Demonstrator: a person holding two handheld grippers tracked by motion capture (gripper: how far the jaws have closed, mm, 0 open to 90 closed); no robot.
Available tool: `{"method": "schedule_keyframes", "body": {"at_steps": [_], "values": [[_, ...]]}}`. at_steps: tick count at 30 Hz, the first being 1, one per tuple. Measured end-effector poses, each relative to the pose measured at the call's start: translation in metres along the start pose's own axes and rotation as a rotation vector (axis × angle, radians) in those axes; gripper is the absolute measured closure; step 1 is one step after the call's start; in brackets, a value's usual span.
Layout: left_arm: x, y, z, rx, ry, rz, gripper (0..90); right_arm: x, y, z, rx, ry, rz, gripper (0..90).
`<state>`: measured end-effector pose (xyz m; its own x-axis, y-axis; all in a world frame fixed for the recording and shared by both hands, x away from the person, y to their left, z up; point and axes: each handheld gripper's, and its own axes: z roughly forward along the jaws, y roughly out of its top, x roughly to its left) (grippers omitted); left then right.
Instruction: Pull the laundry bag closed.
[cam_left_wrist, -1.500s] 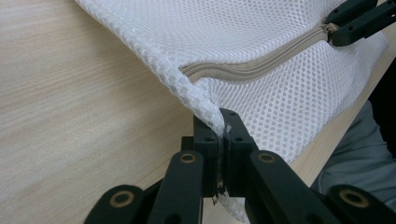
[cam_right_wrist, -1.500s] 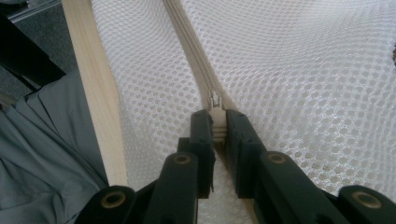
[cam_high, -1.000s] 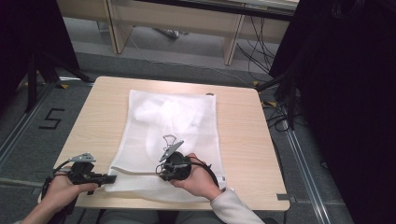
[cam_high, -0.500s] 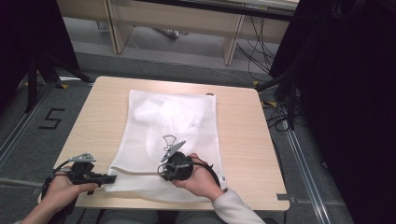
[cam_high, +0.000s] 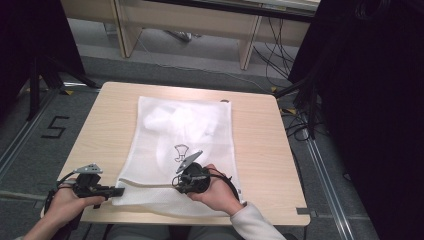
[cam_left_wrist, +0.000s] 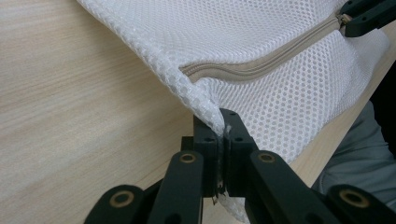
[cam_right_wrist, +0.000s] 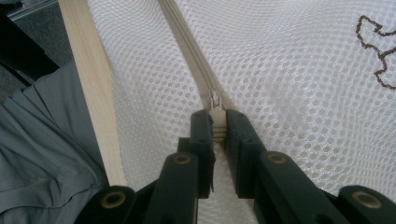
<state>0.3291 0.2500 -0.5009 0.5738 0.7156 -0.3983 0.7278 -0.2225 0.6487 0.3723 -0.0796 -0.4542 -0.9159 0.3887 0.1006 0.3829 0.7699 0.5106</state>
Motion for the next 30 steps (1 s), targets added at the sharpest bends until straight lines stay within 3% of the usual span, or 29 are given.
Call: {"method": "schedule_keyframes", "body": {"at_steps": [30], "values": [[-0.0001, -0.0002, 0.0000, -0.006, 0.003, -0.005, 85.6, -0.0047, -0.0078, -0.0075, -0.006, -0.019, 0.012, 82.3]]}}
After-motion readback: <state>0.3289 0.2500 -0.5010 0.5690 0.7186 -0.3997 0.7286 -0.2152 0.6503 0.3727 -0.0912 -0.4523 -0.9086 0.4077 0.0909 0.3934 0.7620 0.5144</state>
